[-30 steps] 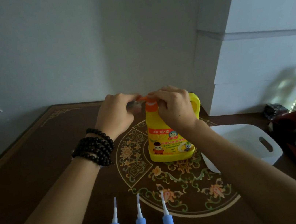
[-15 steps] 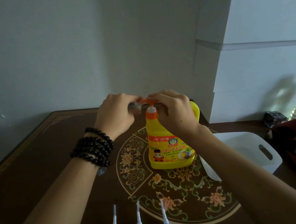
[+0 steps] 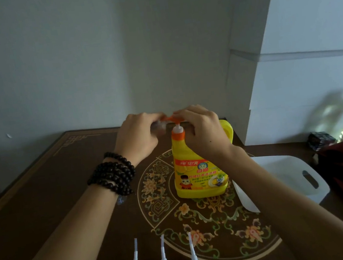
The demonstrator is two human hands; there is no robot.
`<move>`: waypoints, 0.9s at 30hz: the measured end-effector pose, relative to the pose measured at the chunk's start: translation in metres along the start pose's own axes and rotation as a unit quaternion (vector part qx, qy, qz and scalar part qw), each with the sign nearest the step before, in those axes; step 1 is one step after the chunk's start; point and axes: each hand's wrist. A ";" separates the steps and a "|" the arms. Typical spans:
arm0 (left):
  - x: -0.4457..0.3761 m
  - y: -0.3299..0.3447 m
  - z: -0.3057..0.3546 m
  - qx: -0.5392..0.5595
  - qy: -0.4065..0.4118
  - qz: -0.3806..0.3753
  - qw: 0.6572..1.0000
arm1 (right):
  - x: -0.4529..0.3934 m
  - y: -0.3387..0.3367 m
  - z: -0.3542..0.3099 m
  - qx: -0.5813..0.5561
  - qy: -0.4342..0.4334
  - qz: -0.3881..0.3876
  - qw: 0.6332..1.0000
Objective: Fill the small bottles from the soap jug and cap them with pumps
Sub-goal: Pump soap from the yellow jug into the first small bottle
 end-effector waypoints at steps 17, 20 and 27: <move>0.008 0.010 -0.003 -0.001 0.016 -0.008 1.000 | 0.007 0.007 -0.002 -0.025 0.024 0.028 0.999; 0.009 0.010 -0.004 0.004 0.016 -0.006 1.000 | 0.008 0.006 -0.004 -0.032 0.031 0.028 0.999; -0.005 -0.003 -0.002 -0.001 0.009 -0.012 1.000 | 0.001 -0.005 -0.003 -0.003 0.033 -0.009 0.999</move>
Point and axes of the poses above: each hand's wrist, its own x-axis away from the middle knuckle, its own y-axis out of the palm, z = x × y, and after that the axes turned 3 degrees about y, right-handed
